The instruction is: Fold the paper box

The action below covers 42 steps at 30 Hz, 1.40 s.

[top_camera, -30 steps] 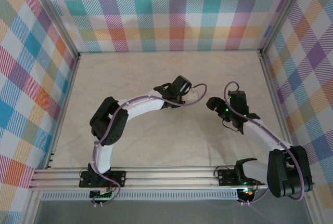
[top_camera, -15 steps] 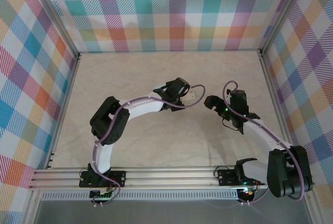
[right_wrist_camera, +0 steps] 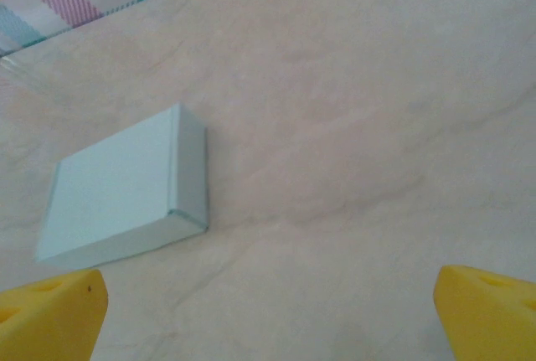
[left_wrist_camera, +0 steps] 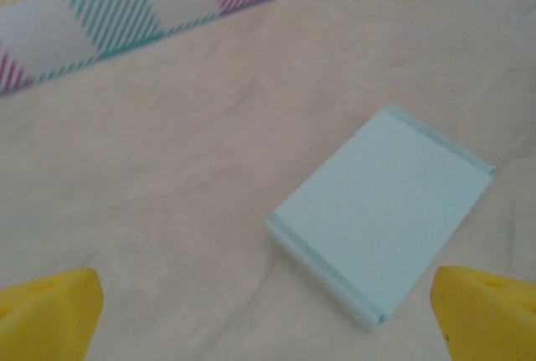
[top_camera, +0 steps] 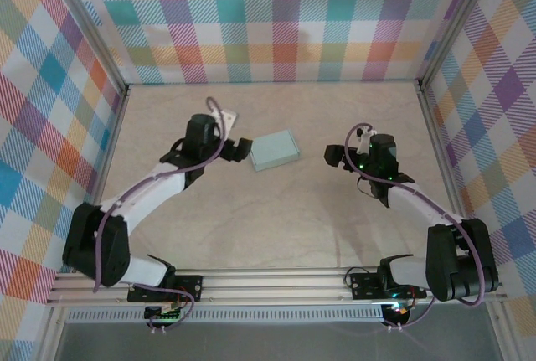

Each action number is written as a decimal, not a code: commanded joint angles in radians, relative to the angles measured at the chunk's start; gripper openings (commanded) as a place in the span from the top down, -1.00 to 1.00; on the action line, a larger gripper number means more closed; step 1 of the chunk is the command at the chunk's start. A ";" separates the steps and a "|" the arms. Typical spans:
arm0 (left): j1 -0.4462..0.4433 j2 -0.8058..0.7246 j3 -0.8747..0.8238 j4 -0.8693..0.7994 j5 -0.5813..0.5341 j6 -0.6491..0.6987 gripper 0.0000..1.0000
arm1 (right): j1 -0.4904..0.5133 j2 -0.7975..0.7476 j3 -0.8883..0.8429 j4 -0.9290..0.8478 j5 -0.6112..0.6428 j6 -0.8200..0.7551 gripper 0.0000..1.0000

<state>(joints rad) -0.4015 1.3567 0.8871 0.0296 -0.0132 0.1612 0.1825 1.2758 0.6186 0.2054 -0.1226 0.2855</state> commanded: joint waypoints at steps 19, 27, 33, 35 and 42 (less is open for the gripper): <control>0.241 0.052 -0.438 0.612 -0.186 -0.063 -1.00 | -0.158 0.252 -0.257 0.713 0.111 -0.290 -0.99; 0.303 0.201 -0.324 0.522 -0.148 -0.123 -1.00 | -0.176 0.261 -0.205 0.620 0.089 -0.279 -0.99; 0.302 0.212 -0.294 0.480 -0.162 -0.122 -1.00 | -0.178 0.259 -0.203 0.617 0.087 -0.279 -0.99; 0.291 0.211 -0.294 0.481 -0.180 -0.117 -1.00 | -0.178 0.260 -0.203 0.618 0.087 -0.279 -0.99; 0.290 0.241 -0.225 0.390 -0.176 -0.115 -1.00 | -0.178 0.260 -0.204 0.618 0.087 -0.280 -0.99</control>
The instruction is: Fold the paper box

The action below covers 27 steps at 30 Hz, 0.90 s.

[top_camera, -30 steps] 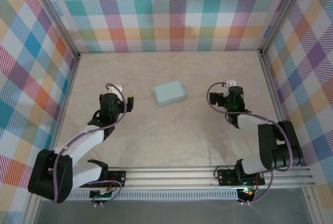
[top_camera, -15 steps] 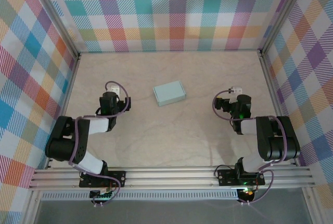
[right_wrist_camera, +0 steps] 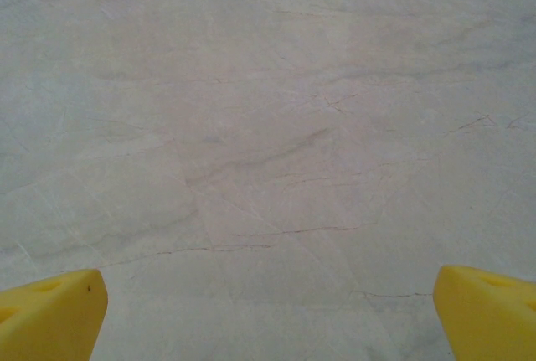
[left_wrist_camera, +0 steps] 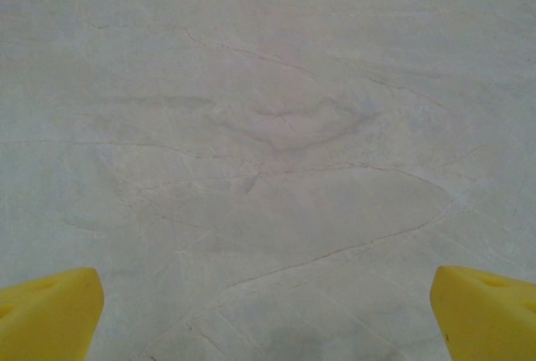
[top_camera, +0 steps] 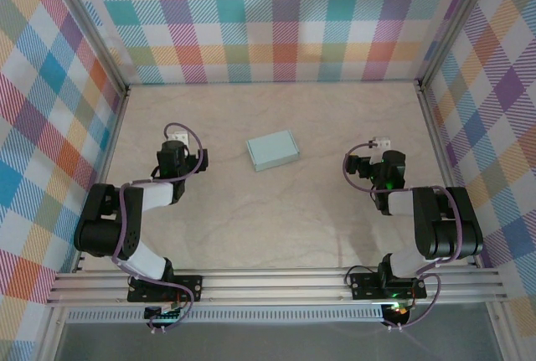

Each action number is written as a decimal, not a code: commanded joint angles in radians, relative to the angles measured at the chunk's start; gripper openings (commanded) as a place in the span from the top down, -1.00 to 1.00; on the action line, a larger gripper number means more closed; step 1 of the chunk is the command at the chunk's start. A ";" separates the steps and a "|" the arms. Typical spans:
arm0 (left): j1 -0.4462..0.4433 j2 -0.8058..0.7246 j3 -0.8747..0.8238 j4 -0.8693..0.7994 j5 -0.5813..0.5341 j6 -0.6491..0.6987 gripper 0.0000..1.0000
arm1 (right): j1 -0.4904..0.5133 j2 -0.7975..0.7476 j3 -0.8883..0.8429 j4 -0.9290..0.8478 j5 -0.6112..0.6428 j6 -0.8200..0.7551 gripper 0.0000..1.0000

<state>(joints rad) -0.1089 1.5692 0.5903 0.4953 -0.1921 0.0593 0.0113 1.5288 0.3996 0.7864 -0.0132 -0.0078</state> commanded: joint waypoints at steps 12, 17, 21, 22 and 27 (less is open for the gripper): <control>-0.016 0.046 0.118 -0.163 0.211 0.091 -1.00 | -0.007 0.007 0.016 0.037 -0.022 0.013 -0.99; 0.009 -0.024 -0.055 0.099 0.034 -0.020 -1.00 | -0.007 0.007 0.016 0.037 -0.022 0.013 -0.99; 0.041 -0.028 -0.123 0.207 0.130 -0.020 -1.00 | -0.007 0.007 0.015 0.037 -0.022 0.014 -0.99; 0.049 -0.014 -0.139 0.244 0.134 -0.030 -1.00 | -0.007 0.007 0.016 0.037 -0.022 0.013 -0.99; 0.057 -0.004 -0.162 0.297 0.163 -0.026 -1.00 | -0.007 0.007 0.015 0.037 -0.022 0.014 -0.99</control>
